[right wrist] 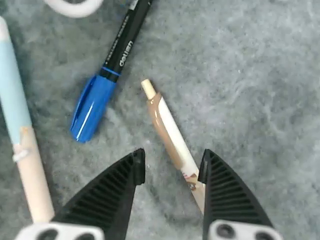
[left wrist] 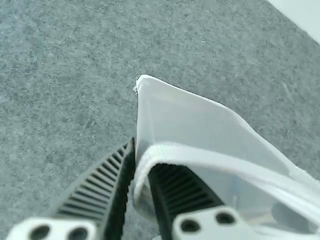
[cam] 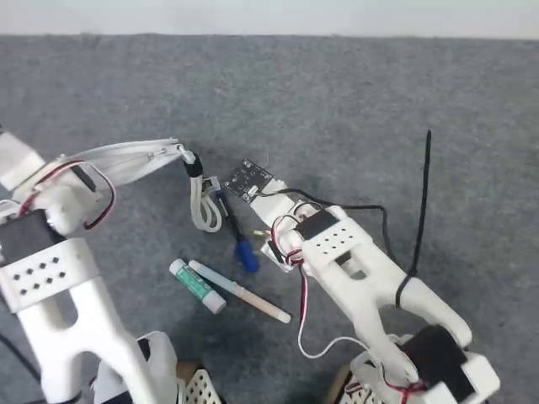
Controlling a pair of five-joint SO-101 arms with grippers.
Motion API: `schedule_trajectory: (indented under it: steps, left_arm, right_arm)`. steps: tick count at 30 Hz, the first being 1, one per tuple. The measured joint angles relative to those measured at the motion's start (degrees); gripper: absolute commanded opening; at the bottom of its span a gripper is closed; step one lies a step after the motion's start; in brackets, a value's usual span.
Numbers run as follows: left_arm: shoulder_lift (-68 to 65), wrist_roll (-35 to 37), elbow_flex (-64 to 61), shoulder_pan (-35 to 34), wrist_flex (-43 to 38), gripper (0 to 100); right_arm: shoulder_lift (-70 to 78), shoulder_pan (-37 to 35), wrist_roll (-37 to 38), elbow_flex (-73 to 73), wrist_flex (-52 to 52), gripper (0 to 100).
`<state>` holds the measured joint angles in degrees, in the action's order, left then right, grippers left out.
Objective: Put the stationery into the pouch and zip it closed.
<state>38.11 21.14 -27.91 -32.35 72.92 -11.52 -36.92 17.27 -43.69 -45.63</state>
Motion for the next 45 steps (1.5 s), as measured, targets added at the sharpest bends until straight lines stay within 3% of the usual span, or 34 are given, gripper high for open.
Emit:
schedule_trajectory:
  steps: [17, 23, 34, 45]
  left_arm:
    - [0.0, 0.0, 0.0, 0.0, 0.0, 1]
    - [0.0, 0.0, 0.0, 0.0, 0.0, 1]
    - [0.0, 0.0, 0.0, 0.0, 0.0, 1]
    - [0.0, 0.0, 0.0, 0.9, 0.0, 1]
  right_arm:
    - [14.6, -1.3, 0.4, 7.3, 3.0, 16.5]
    - [18.4, -0.3, 0.4, 10.9, 3.0, 0.5]
    - [18.5, -0.1, 0.4, 11.7, 3.0, 0.6]
    - [15.8, 2.8, -8.1, 11.7, 3.0, 0.6]
